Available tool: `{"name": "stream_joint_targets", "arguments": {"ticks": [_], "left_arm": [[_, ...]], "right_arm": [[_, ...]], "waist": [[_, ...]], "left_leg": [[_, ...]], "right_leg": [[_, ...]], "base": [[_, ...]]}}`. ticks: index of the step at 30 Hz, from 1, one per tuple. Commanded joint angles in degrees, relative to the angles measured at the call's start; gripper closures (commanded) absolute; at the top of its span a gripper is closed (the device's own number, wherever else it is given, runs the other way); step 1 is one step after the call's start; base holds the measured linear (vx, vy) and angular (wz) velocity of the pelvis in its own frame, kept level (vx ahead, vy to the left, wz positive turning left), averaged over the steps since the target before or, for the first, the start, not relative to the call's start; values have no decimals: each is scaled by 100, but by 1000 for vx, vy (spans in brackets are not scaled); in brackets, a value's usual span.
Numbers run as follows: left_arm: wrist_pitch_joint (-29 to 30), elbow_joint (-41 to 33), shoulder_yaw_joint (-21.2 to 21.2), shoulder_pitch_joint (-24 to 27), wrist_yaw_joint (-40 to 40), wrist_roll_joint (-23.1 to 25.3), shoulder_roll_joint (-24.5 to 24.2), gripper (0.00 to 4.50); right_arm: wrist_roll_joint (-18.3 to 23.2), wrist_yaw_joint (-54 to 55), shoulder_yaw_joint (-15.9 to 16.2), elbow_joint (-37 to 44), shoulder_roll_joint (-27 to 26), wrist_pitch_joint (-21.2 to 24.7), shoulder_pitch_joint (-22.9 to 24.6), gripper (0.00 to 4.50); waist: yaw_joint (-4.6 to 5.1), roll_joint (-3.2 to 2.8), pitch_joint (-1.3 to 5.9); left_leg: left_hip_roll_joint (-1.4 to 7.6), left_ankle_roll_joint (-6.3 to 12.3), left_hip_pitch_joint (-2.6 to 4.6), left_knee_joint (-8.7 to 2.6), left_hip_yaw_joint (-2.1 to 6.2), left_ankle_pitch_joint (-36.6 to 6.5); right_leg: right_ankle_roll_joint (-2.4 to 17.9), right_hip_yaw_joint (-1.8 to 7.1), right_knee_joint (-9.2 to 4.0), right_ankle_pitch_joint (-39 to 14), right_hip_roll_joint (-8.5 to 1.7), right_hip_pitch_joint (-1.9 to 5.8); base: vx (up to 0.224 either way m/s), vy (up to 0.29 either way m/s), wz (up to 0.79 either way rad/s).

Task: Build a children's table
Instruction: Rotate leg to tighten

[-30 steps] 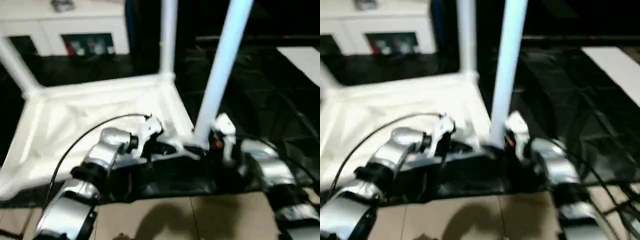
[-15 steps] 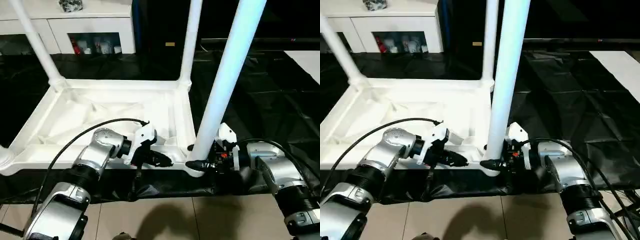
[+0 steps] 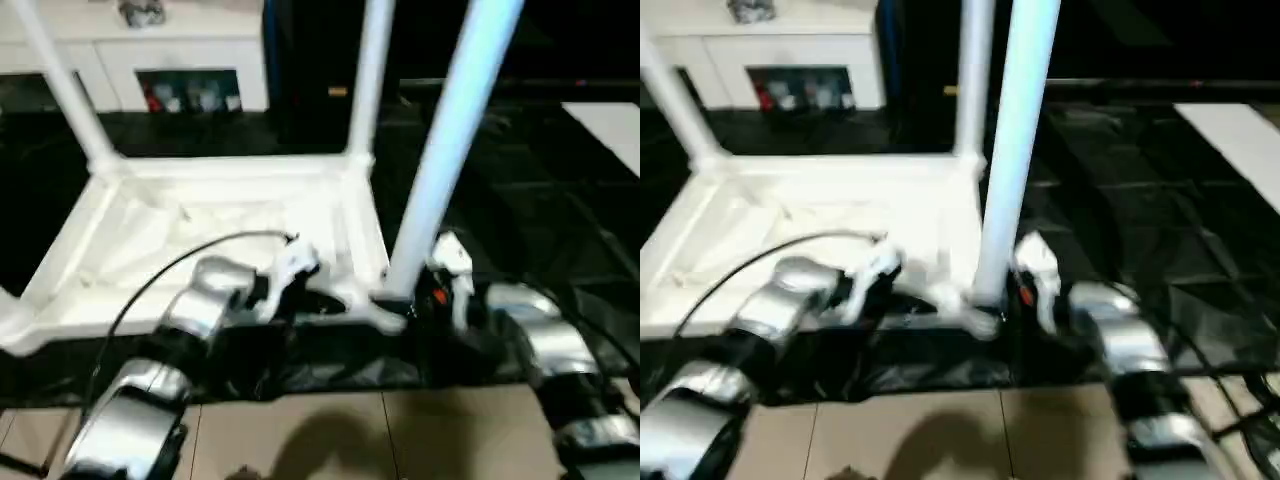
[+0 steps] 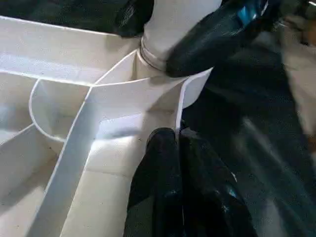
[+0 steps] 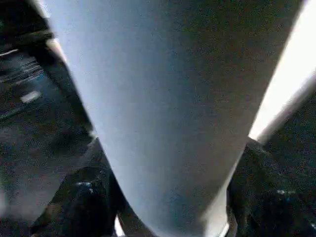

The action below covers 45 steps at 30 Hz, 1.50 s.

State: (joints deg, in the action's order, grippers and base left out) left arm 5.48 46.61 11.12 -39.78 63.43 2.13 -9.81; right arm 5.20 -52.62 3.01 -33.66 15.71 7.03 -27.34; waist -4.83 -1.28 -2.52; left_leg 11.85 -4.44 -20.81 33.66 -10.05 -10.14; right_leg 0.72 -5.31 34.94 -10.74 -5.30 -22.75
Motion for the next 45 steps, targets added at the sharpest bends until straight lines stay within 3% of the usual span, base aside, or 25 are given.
{"name": "stream_joint_targets", "arguments": {"ticks": [1, 5, 7, 8, 10, 12, 25, 42, 43, 44, 45], "left_arm": [[90, 105, -210, -482, -1417, -56, 654, 450], [51, 238, -245, -587, -1907, -12, 855, 450], [-65, 337, -210, -621, -2044, 94, 956, 450], [-65, 337, -210, -621, -2044, 94, 956, 450], [-89, 323, -196, -581, -1938, 88, 965, 450], [-114, 330, -187, -573, -1906, 91, 960, 450], [-114, 330, -187, -573, -1906, 91, 960, 450], [-114, 330, -187, -573, -1906, 91, 960, 450], [-229, 19, -55, -308, -764, -58, 455, 450], [-252, -86, -15, -228, -413, -107, 296, 450], [-279, -262, 52, -102, 152, -187, 44, 450]], "right_arm": [[-335, 761, 628, -509, -818, 121, -136, 198], [-436, 1632, 452, -996, -1094, 216, -414, 201], [-340, 1975, 154, -1286, -1349, -41, -610, 201], [-340, 1975, 154, -1286, -1349, -41, -610, 201], [-172, 1828, -5, -1299, -1428, -142, -657, 139], [-135, 1811, -32, -1320, -1438, -159, -676, 138], [-135, 1811, -32, -1320, -1438, -159, -676, 6], [-135, 1811, -32, -1320, -1438, -159, -676, 6], [-119, 557, 163, -924, -800, -423, -524, 6], [-114, 188, 241, -771, -592, -478, -461, 6], [-98, -419, 386, -485, -253, -550, -339, 6]], "waist": [[52, 43, 308], [121, 51, 319], [150, 49, 340], [145, 52, 342], [134, 57, 359], [135, 56, 357], [169, 43, 322], [180, 41, 305], [178, 100, 302], [137, 85, 315], [136, 82, 327]], "left_leg": [[124, 76, 48, -437, 42, -1533], [101, 133, 42, -418, 33, -1519], [89, 196, 15, -404, 27, -1378], [89, 230, 14, -402, 22, -1356], [93, 357, -6, -387, 16, -1170], [102, 426, -11, -386, 16, -1083], [118, 322, 5, -428, 28, -1438], [120, 288, 8, -446, 30, -1574], [109, 325, 4, -445, 24, -1601], [108, 370, -3, -435, 41, -1619], [124, 471, -57, -414, 26, -1421]], "right_leg": [[976, 270, -552, -2034, -324, 249], [1052, 275, -545, -1820, -323, 252], [1082, 273, -528, -1595, -317, 277], [1081, 272, -534, -1562, -324, 284], [1150, 271, -503, -1270, -318, 300], [1217, 266, -482, -1110, -312, 303], [1142, 268, -533, -1591, -321, 280], [1082, 274, -563, -1786, -325, 257], [1043, 267, -593, -1901, -328, 262], [1020, 256, -574, -1914, -334, 301], [1055, 285, -522, -1552, -339, 321]], "base": [[0, 0, 0], [0, 0, 0], [0, 0, 0], [0, 0, 0], [0, 0, 0], [0, 0, 0], [0, 0, 0], [0, 0, 0], [0, 0, 0], [0, 0, 0], [0, 0, 0]]}}
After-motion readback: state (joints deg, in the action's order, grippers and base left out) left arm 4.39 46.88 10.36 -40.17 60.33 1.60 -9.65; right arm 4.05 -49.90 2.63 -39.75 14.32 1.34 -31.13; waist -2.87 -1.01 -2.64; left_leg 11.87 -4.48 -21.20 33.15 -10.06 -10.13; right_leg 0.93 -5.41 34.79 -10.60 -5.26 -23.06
